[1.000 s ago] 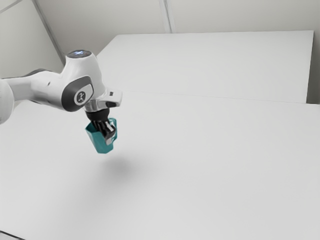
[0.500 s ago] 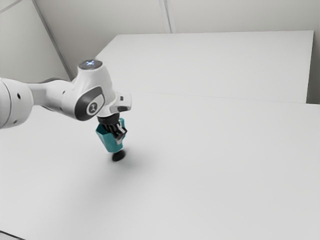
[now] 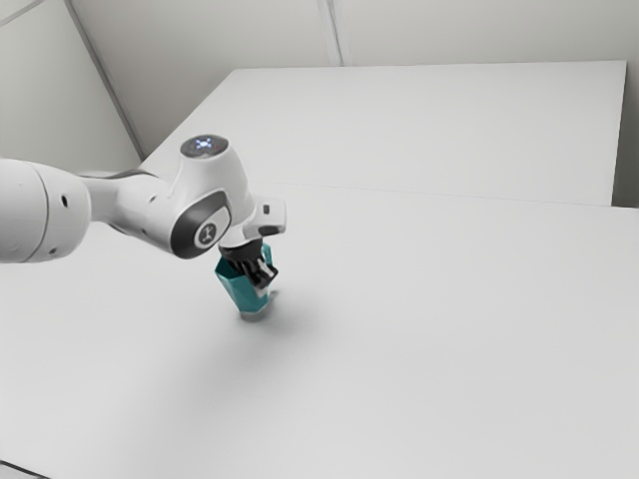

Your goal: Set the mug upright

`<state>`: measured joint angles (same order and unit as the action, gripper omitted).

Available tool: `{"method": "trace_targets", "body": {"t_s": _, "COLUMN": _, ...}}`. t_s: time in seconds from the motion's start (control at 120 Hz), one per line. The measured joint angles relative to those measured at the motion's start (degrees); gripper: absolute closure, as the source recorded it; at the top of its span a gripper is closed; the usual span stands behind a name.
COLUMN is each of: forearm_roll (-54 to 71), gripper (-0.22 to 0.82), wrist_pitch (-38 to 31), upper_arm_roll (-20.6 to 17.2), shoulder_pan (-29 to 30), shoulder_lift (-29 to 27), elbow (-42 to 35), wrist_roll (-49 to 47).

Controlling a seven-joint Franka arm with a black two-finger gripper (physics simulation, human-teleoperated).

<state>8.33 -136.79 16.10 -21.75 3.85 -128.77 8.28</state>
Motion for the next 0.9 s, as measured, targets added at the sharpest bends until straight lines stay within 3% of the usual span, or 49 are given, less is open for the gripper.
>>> {"method": "trace_targets", "body": {"t_s": 0.25, "forearm_roll": -0.14, "gripper": 0.75, "wrist_pitch": -0.72, "upper_arm_roll": -0.03, "shoulder_pan": 0.31, "shoulder_lift": 0.31, "elbow": -0.18, "wrist_roll": -0.80}}
{"method": "trace_targets", "body": {"t_s": 0.9, "forearm_roll": -1.03, "gripper": 0.31, "wrist_pitch": -1.41, "upper_arm_roll": -0.10, "shoulder_pan": 0.34, "shoulder_lift": 0.24, "elbow": -0.62, "wrist_roll": 0.06}}
